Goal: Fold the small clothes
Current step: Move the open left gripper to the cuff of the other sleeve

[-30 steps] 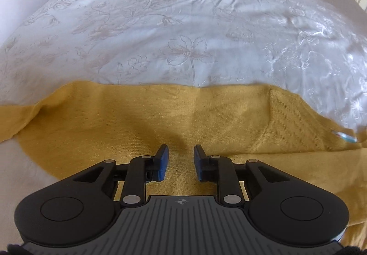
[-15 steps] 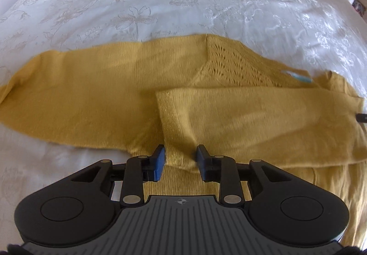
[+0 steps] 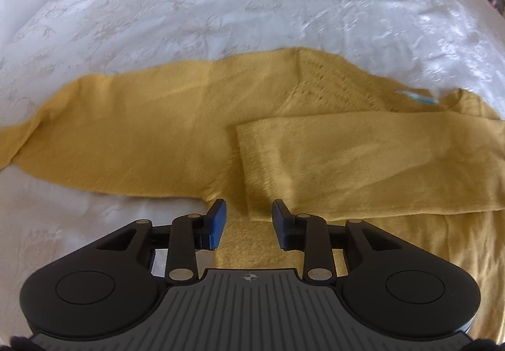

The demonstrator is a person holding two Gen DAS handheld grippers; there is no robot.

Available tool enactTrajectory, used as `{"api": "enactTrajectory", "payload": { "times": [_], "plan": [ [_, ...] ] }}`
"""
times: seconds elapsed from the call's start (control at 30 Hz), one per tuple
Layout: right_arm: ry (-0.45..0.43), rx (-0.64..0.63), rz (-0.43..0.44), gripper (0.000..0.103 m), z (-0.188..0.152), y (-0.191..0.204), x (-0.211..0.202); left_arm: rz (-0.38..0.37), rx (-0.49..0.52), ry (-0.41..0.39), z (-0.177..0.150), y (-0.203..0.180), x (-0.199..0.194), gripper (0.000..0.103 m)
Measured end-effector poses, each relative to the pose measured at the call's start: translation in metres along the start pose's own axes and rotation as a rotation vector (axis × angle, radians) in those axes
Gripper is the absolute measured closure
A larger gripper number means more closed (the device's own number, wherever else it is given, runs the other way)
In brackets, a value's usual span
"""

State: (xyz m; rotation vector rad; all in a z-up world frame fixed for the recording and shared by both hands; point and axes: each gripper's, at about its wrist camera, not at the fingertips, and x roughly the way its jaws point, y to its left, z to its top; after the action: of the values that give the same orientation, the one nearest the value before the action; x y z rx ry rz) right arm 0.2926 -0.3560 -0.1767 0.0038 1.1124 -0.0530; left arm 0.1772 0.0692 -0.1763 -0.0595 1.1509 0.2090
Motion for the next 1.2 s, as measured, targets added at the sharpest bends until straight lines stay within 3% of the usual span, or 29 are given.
{"api": "enactTrajectory", "payload": {
  "times": [0.13,0.27,0.37,0.43,0.8,1.2],
  "plan": [
    [0.030,0.051,0.007,0.001,-0.018,-0.003,-0.019,0.018,-0.081,0.035,-0.007,0.012,0.002,0.069],
    [0.052,0.119,0.031,0.001,-0.042,-0.006,-0.040,-0.017,-0.138,0.057,-0.021,0.026,-0.006,0.027],
    [0.054,0.135,0.050,0.001,-0.059,-0.002,-0.054,0.004,-0.146,0.053,-0.035,0.035,-0.018,0.011],
    [0.055,0.136,0.069,0.001,-0.070,0.005,-0.064,0.019,-0.165,0.044,-0.044,0.044,-0.027,0.006],
    [0.042,0.036,0.178,0.001,-0.113,0.076,-0.101,0.136,-0.186,-0.007,-0.067,0.140,-0.054,0.005],
    [0.040,0.009,0.222,0.001,-0.125,0.183,-0.130,0.269,-0.159,-0.019,-0.034,0.279,-0.016,0.005]
  ]
}}
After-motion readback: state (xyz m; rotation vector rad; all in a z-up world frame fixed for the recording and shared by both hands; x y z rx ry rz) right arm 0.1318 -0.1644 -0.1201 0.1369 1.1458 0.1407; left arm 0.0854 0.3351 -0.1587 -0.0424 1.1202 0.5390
